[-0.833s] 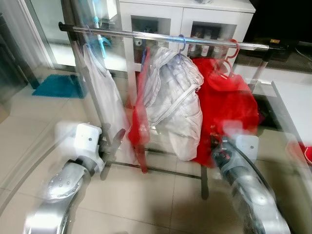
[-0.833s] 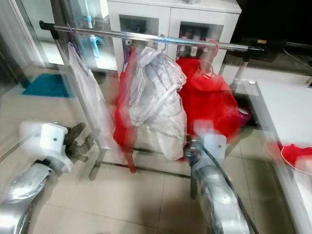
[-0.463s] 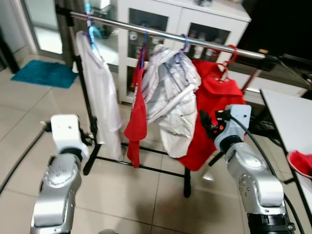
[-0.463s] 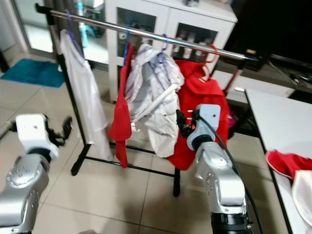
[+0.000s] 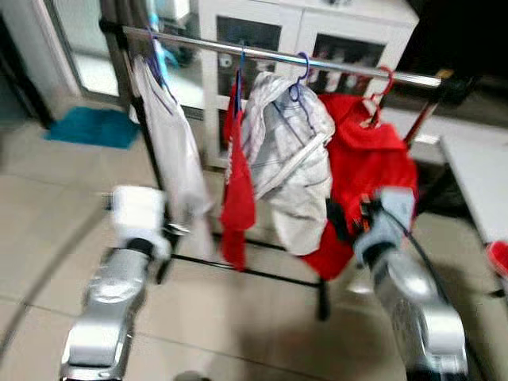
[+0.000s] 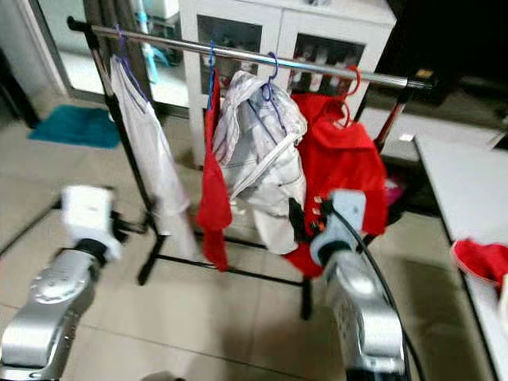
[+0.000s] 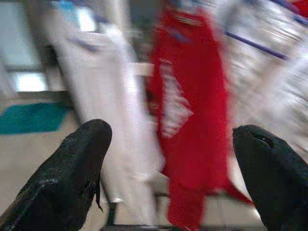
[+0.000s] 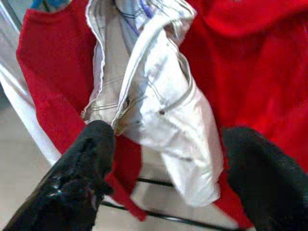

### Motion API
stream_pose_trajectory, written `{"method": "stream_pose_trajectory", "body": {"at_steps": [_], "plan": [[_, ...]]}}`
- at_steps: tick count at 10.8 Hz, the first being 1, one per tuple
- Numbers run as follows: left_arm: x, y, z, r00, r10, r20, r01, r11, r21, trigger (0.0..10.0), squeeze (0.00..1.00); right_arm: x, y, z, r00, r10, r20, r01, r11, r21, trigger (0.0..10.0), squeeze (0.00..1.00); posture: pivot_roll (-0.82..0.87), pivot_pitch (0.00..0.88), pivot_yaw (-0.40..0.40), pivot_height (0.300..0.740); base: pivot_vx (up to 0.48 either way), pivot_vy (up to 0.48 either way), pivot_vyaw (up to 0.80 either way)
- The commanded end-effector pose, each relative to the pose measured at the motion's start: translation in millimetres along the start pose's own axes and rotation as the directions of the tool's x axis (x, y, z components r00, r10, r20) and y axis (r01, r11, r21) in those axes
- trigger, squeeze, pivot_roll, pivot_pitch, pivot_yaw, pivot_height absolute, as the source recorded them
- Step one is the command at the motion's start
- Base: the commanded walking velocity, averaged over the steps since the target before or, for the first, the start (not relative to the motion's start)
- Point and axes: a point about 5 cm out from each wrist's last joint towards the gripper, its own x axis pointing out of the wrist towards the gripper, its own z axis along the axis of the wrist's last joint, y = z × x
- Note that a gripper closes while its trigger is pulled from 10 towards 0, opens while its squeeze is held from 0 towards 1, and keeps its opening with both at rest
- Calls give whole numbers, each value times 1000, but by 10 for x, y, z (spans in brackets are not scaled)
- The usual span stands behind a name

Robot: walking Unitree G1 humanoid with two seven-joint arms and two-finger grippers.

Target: Hang hanger

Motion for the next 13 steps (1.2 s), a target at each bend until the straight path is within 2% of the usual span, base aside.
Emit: {"method": "stream_pose_trajectory", "body": {"at_steps": [1,2,3,4,5,6,7,8,9,10,11,12,13], "plan": [[-10,-76,37,997,-77,27,77,997,-17,10000,1000,-28,-15,130,998,0,65,-2,1000,24,10000,1000,-23,0,1,740,0,0,0],[-13,-81,22,996,-80,38,81,997,-21,10000,529,-70,36,175,995,15,103,-6,996,-88,10000,1000,-43,0,20,740,0,0,0],[54,-66,44,997,-20,69,22,999,-26,10000,0,-95,19,177,995,5,100,17,976,-215,10000,1000,-52,0,46,740,0,0,0],[91,-42,58,993,43,107,-41,999,-23,10000,0,-112,19,172,989,22,147,14,970,-244,10000,1000,-54,0,41,740,0,0,0],[71,-11,61,994,63,91,-59,997,-46,10000,0,-105,11,205,979,-36,198,82,971,-225,10000,1000,-45,0,30,740,0,0,0],[66,12,52,994,68,83,-65,997,-38,10000,0,-90,6,186,980,-67,187,97,984,-152,10000,1000,-49,0,28,740,0,0,0],[57,10,41,997,48,64,-47,999,-22,10000,0,-110,25,171,979,-52,196,78,989,-128,10000,1000,-54,0,31,740,0,326,0],[73,-11,33,997,50,62,-49,999,-17,10000,0,-147,-11,145,975,-90,204,115,987,-116,10000,1000,-59,0,36,740,0,341,0],[94,-47,24,998,33,60,-32,999,-21,10000,0,-162,-40,127,978,-94,185,99,995,-19,10000,1000,-68,0,46,740,0,341,0],[121,-55,13,998,28,59,-27,1000,-13,10000,0,-169,-59,104,981,-101,168,110,993,-45,10000,1000,-79,0,52,740,0,341,0],[155,-25,47,997,44,68,-42,999,-27,10000,0,-168,-50,82,982,-110,152,120,991,-59,10000,0,-75,0,53,740,0,345,0],[168,-28,63,996,43,75,-41,999,-27,10000,0,-158,-35,25,988,-113,101,118,992,-52,10000,0,-74,0,53,740,0,379,0],[172,-20,46,997,42,70,-42,999,-11,10000,0,-148,13,26,991,-82,109,86,996,-37,10000,0,-71,0,52,740,0,382,0]]}}
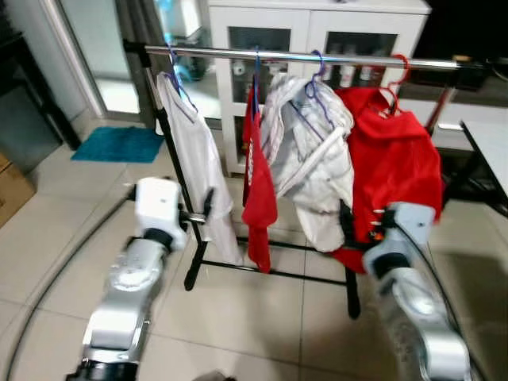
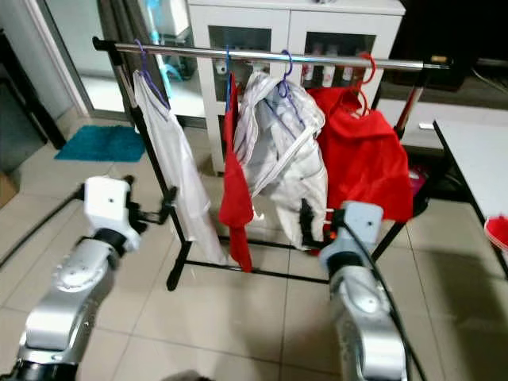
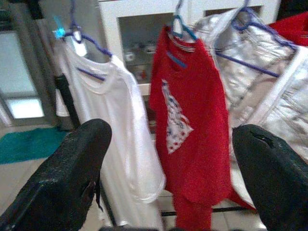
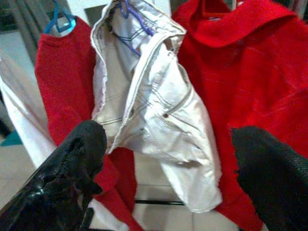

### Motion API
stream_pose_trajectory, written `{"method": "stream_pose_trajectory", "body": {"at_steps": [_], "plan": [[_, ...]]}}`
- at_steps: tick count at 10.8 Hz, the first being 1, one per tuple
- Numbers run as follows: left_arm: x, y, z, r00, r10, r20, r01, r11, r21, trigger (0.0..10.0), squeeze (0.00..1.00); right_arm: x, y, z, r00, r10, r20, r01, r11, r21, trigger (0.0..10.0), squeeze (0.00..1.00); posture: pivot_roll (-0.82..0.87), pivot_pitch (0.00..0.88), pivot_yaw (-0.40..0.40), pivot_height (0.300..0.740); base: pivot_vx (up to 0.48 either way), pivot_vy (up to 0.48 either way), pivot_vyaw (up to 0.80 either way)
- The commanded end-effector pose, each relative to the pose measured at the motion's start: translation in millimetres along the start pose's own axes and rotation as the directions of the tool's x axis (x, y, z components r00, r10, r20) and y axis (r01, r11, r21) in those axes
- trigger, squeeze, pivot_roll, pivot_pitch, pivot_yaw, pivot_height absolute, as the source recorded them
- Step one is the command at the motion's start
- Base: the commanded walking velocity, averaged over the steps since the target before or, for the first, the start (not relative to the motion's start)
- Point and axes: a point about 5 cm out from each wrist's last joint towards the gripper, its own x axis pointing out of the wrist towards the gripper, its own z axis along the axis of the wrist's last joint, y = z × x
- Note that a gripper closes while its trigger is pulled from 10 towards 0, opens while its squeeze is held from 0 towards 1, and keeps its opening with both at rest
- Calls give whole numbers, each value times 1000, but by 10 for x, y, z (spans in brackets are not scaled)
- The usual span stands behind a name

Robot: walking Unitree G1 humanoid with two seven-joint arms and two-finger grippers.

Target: Hang hanger

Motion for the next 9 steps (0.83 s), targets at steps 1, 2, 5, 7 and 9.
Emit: {"method": "stream_pose_trajectory", "body": {"at_steps": [1,2,5,7,9], "plan": [[3,78,0,1000,23,-4,-23,1000,18,10000,0,11,74,19,1000,18,7,-18,1000,16,10000,0,-66,0,38,740,0,386,0],[2,79,-13,1000,30,-4,-30,999,18,10000,0,41,81,19,1000,10,7,-10,999,39,10000,0,-63,0,33,740,0,390,0],[-56,-58,-4,1000,-15,2,15,1000,1,10000,0,46,110,14,998,55,-4,-54,994,90,10000,0,-21,0,24,740,0,257,0],[-99,-12,32,999,23,23,-24,1000,18,10000,0,79,235,53,989,145,28,-147,986,75,10000,0,2,0,-3,740,0,0,313],[-119,15,54,1000,14,25,-15,999,34,10000,0,92,313,73,984,173,30,-175,981,83,10000,0,-6,0,-3,740,313,0,800]]}}
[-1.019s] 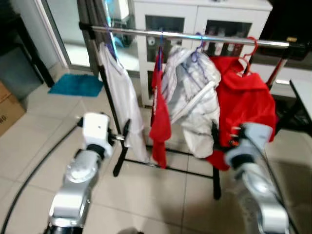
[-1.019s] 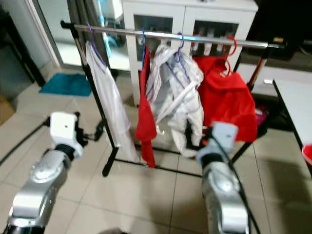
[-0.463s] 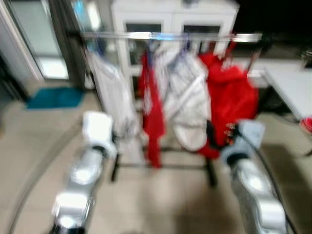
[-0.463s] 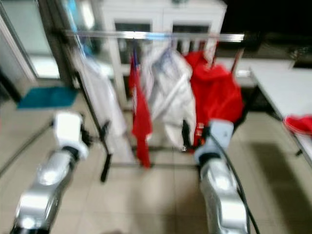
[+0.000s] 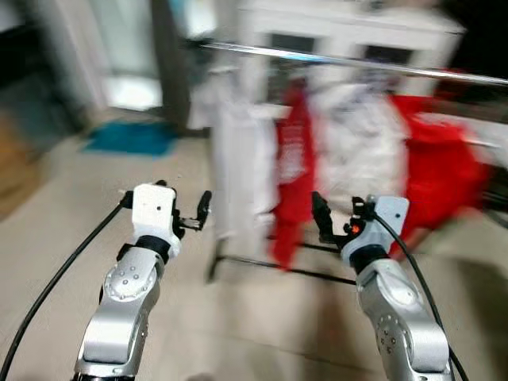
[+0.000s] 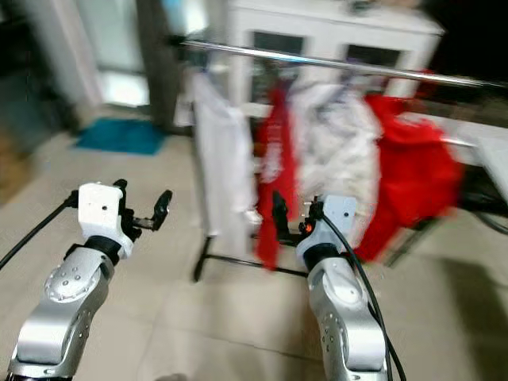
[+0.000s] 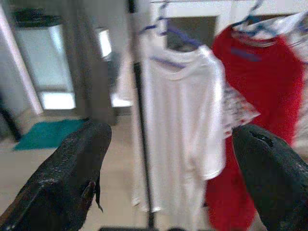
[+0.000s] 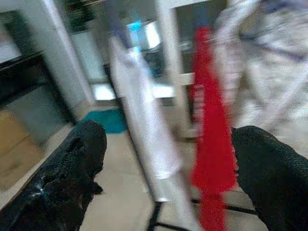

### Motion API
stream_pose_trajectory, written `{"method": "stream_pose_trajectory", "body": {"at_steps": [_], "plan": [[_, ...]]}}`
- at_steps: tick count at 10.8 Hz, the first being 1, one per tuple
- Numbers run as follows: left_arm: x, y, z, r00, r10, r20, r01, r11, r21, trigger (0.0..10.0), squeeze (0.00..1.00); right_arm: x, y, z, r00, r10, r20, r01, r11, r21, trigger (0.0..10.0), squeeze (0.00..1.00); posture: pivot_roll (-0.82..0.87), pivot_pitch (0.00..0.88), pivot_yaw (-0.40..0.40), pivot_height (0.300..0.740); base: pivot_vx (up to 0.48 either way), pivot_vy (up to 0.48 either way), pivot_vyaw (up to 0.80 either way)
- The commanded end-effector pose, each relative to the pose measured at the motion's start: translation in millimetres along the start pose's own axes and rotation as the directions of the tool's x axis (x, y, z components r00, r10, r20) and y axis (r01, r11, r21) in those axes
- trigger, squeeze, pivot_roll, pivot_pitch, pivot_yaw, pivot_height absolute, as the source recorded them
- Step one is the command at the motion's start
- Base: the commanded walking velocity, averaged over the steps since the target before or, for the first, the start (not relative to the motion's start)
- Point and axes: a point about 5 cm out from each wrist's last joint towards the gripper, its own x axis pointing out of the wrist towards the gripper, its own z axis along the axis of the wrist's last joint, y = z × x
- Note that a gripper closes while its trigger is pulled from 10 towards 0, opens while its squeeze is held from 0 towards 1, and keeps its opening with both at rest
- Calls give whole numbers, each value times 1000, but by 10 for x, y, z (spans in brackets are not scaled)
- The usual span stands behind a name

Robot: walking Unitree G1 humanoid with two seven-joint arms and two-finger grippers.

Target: Hang hanger

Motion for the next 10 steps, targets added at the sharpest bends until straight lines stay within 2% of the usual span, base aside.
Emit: {"method": "stream_pose_trajectory", "body": {"at_steps": [1,2,3,4,7,8,10], "plan": [[-1,1,14,1000,-11,-6,11,999,30,10000,0,15,-2,52,1000,6,12,-6,1000,-10,10000,0,-10,0,6,740,375,0,800],[14,7,6,1000,-6,-17,7,999,40,10000,0,21,-45,85,999,-22,29,22,1000,-19,10000,0,-8,0,16,740,371,0,800],[45,10,20,1000,-22,-18,23,999,34,10000,0,71,-135,143,994,-95,60,96,995,-17,10000,0,-17,0,34,740,345,0,0],[70,24,45,999,-42,-9,42,999,26,10000,0,94,-149,184,991,-111,77,113,993,-24,10000,0,-33,0,47,740,345,0,0],[102,88,85,999,-50,5,50,998,24,10000,0,151,-95,276,989,-89,116,95,994,-51,10000,0,-38,0,57,740,371,0,0],[121,97,99,999,-50,11,49,998,24,10000,0,139,-93,326,988,-83,131,86,996,-19,10000,0,-40,0,50,740,375,0,0],[145,72,115,998,-63,20,63,997,33,10000,0,159,-88,371,989,-67,131,70,997,-18,10000,0,-37,0,27,740,368,0,0]]}}
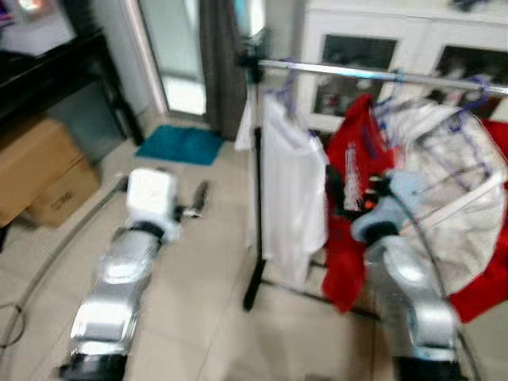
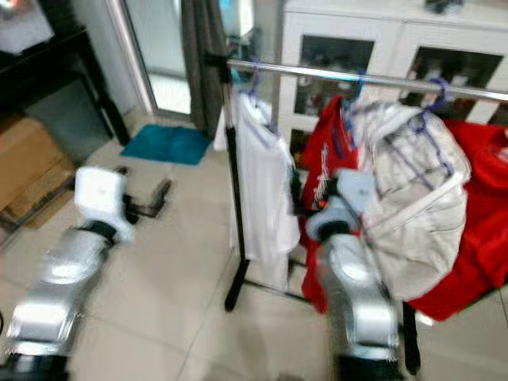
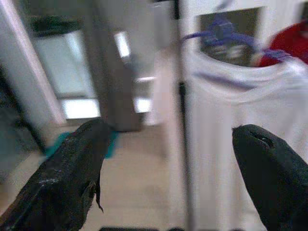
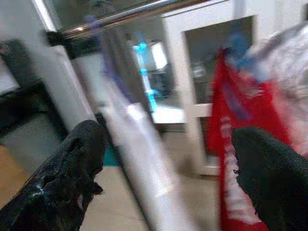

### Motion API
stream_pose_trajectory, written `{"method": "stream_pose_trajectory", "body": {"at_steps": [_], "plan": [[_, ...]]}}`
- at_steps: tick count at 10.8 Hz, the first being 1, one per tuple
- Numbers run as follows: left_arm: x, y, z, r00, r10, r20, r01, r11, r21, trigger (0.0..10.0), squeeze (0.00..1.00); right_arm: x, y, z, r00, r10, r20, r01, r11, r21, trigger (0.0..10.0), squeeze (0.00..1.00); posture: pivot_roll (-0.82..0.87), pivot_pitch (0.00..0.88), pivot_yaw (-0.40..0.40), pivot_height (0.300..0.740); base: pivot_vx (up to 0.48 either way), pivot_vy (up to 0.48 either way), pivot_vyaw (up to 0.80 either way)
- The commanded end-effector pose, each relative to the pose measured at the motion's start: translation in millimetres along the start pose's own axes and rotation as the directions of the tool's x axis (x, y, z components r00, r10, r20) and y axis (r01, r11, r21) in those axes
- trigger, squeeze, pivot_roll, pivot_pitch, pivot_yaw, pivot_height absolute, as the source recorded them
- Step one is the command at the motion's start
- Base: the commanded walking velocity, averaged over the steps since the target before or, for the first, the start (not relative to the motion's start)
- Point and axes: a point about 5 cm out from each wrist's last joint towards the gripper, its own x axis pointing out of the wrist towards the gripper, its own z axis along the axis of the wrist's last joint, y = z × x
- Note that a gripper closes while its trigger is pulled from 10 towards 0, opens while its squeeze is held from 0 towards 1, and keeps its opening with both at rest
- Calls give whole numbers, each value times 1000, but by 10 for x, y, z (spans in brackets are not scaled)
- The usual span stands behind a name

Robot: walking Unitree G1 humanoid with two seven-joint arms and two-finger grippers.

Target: Hang hanger

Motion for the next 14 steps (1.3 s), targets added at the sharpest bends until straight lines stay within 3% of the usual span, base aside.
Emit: {"method": "stream_pose_trajectory", "body": {"at_steps": [1,6,8,10,12,14], "plan": [[-28,95,14,1000,27,5,-27,999,22,10000,0,46,124,71,998,57,17,-58,998,20,10000,0,-36,0,16,740,356,0,0],[-46,66,23,999,53,8,-53,998,21,10000,0,116,148,154,988,155,15,-154,987,-53,10000,0,-27,2,-15,740,334,0,0],[-84,38,-4,999,43,-7,-43,998,37,10000,0,121,125,117,992,127,3,-127,992,-20,10000,0,-20,10,-21,740,270,0,0],[-56,27,-10,999,33,-11,-32,999,35,10000,0,129,202,71,982,184,-42,-185,982,-40,10000,0,-25,8,-4,740,0,0,0],[-34,-52,23,996,-87,-11,87,996,32,10000,0,211,312,100,976,214,-39,-215,976,-18,10000,0,-23,1,13,740,0,0,0],[-54,-156,33,959,-282,-39,283,957,57,10000,0,430,382,166,966,245,-83,-250,966,-58,10000,0,-12,0,9,740,0,0,0]]}}
